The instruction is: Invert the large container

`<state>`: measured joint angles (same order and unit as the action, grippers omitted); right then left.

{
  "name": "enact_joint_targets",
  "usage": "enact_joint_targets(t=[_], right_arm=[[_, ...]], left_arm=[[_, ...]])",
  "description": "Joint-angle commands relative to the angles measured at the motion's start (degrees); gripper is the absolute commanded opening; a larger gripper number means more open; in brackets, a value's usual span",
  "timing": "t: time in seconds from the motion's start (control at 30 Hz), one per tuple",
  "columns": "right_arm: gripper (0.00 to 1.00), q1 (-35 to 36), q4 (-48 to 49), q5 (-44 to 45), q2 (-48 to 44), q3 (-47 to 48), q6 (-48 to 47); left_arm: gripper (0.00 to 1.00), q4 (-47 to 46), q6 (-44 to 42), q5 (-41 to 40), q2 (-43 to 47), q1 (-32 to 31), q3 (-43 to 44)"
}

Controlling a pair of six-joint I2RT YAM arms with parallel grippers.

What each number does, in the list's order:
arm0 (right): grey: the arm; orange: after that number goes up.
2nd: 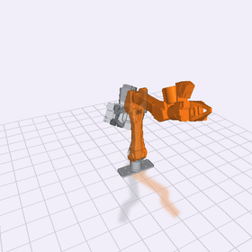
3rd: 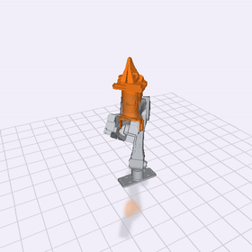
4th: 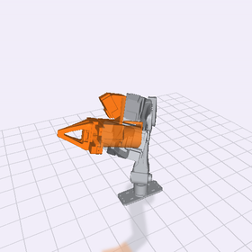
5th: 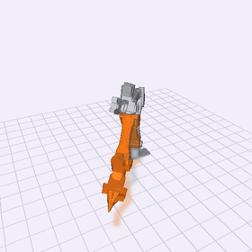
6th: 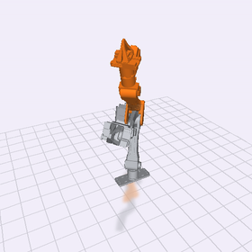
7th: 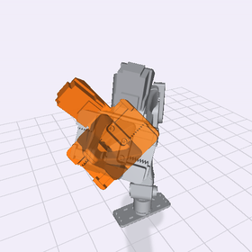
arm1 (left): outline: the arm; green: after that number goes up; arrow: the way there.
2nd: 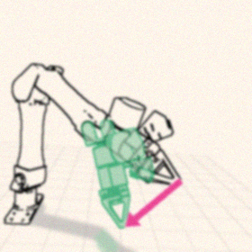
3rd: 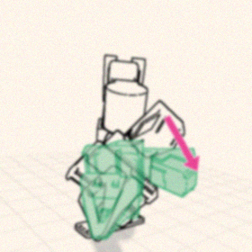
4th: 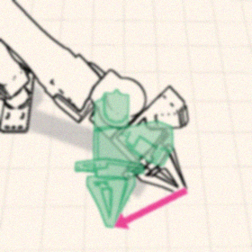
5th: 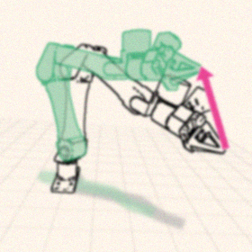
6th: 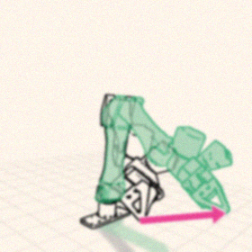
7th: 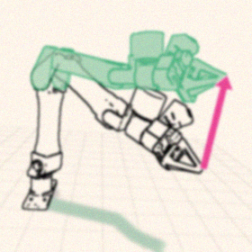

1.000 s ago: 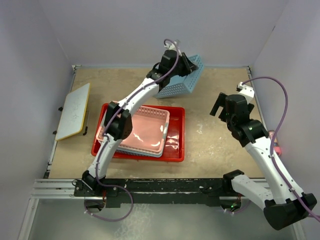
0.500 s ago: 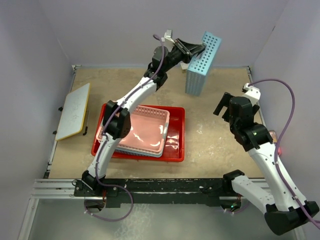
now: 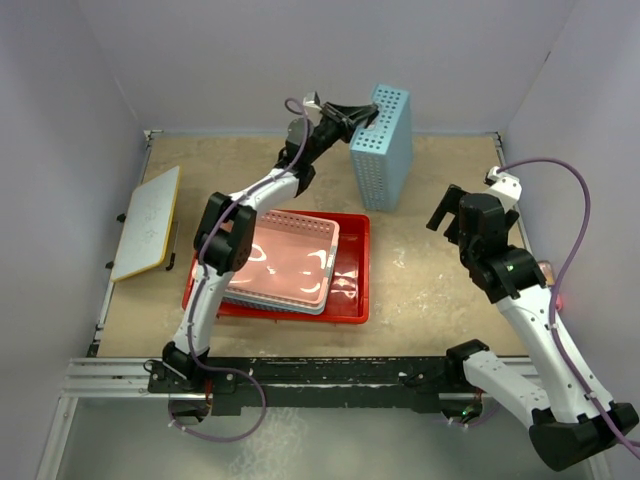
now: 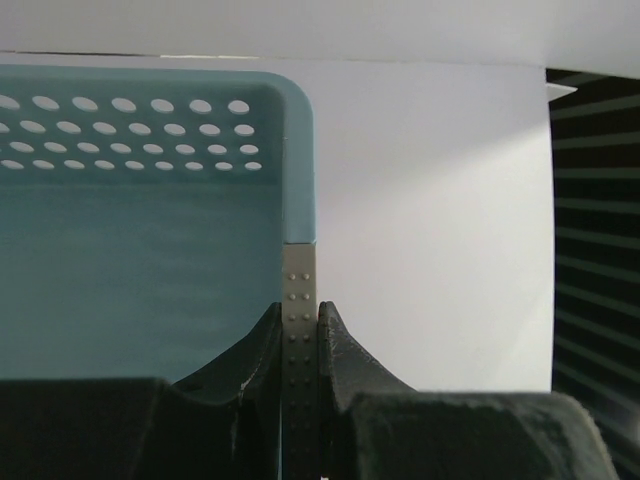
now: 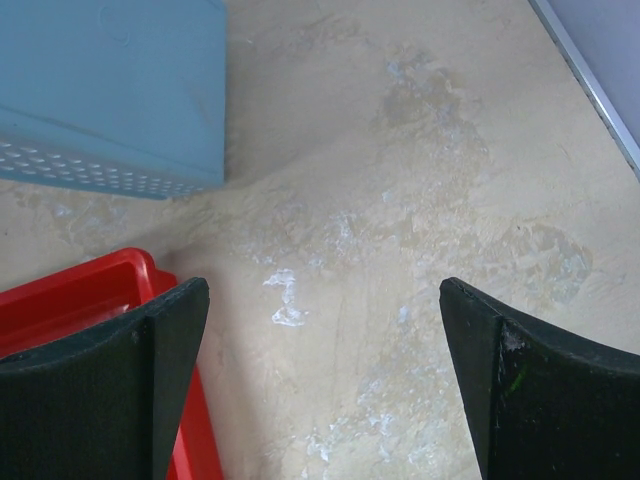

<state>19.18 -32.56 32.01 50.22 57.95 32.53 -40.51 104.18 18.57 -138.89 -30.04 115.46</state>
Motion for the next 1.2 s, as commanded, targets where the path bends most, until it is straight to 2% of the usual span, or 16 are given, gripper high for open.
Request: enact_joint_targets(t=[0.0,0.07,0.23,0.37,0.43,0.47,0.53,0.6,0.8,0.97,1.17], right_arm=[[1.0,0.1,0.9,0.5,-0.7,1.5,1.0],[1.0,0.1,1.1,0.1,-0.4,1.5,1.0],[1.0,0.1,1.7,-1.1,0.5,1.2,1.6],[1.0,0.1,2.1,-1.6,0.9,1.1,1.7],[1.0,0.1,2.4,-1.8,1.1,1.1,1.7],[1.0,0.1,2.5,-2.1,1.5,1.2,1.7],[1.0,0.1,3.4,-3.2,2.0,0.8,1.4],[1.0,0.0,4.6,-7.1,3.8,1.0,0.1],[1.0,-2.3,7.9,-29.2,15.8,5.4,-0.6],[1.0,-10.3,16.8,-45.1,21.8,5.7,6.0],[1.0,-12.6,20.6,-40.8,30.1,10.4,6.6]], left_arm=[[0.0,-5.0,2.1,1.1,3.9,3.7,-9.4],[0.02,-4.7,1.4,1.2,5.8,6.1,-13.9],[0.2,-1.6,-2.4,3.6,8.5,11.4,-20.5],[0.33,2.5,-6.5,7.2,9.8,14.3,-22.2],[0.42,8.1,-11.7,9.1,10.2,15.4,-21.3],[0.51,17.6,-19.0,10.0,10.9,16.6,-20.1],[0.59,26.0,-25.2,10.1,11.6,17.6,-18.1],[0.61,34.0,-31.1,9.5,12.0,18.3,-15.7],[0.64,60.7,-50.7,1.6,11.3,19.2,-4.1],[0.66,73.8,-61.0,-6.7,10.4,19.0,5.3],[0.68,79.6,-68.0,-13.2,14.6,17.4,9.6]])
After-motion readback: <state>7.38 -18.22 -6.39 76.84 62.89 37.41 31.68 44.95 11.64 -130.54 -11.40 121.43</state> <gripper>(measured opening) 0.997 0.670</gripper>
